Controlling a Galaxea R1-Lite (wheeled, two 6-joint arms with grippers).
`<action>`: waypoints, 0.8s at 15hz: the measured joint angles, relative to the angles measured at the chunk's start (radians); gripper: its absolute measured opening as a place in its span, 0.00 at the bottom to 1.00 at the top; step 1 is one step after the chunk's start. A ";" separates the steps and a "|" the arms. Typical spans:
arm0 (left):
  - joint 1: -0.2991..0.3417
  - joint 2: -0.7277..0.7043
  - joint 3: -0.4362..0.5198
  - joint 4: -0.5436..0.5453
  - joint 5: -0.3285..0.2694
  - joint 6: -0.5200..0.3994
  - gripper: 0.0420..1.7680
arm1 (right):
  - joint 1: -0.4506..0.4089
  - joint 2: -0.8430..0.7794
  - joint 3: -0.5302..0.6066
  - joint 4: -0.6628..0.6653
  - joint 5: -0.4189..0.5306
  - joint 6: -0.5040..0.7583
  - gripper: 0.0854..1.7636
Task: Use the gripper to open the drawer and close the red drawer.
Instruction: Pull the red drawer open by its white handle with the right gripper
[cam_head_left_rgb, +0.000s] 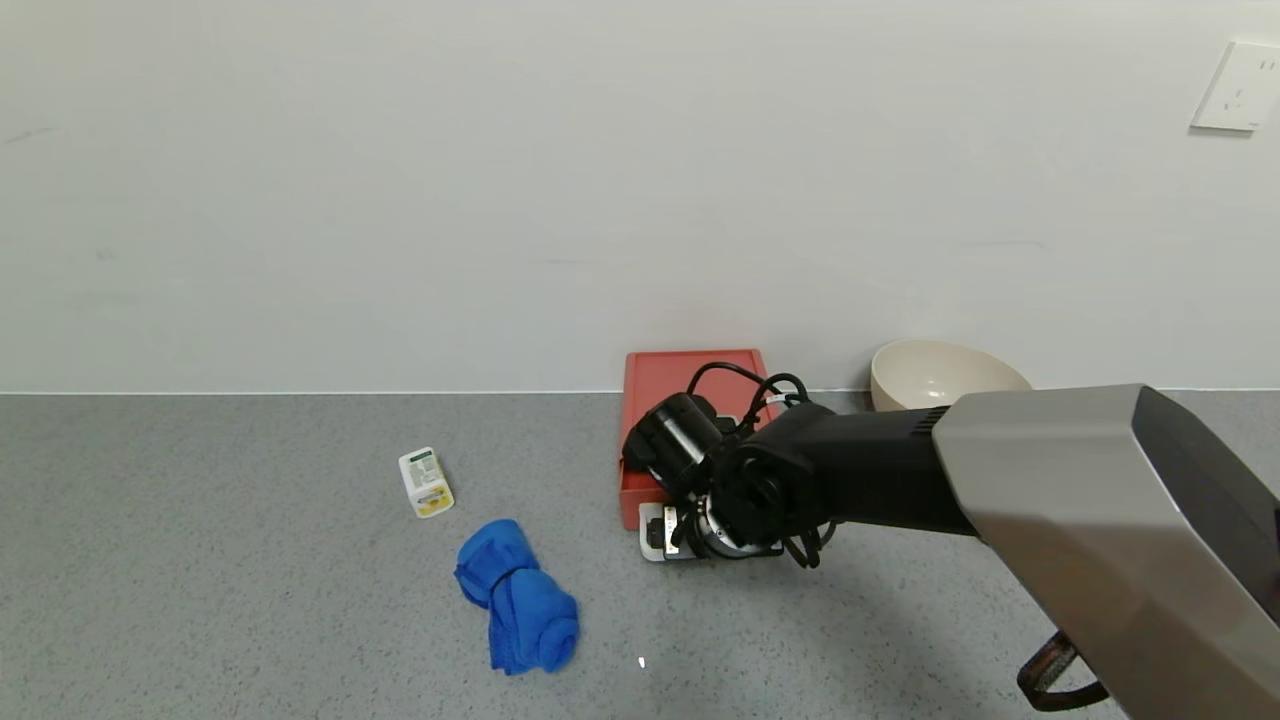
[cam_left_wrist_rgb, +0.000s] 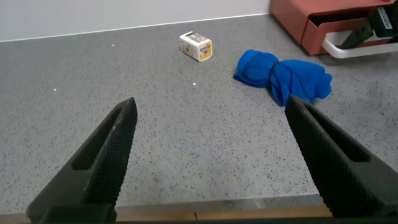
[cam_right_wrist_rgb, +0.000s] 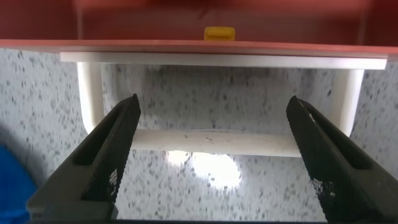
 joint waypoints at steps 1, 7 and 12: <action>0.000 0.000 0.000 0.000 0.000 0.000 0.97 | 0.004 -0.005 0.002 0.028 0.022 0.016 0.97; 0.000 0.000 0.000 0.000 0.001 0.000 0.97 | 0.033 -0.039 0.030 0.097 0.065 0.068 0.97; 0.000 0.000 0.000 0.000 0.001 0.000 0.97 | 0.066 -0.075 0.101 0.096 0.066 0.084 0.97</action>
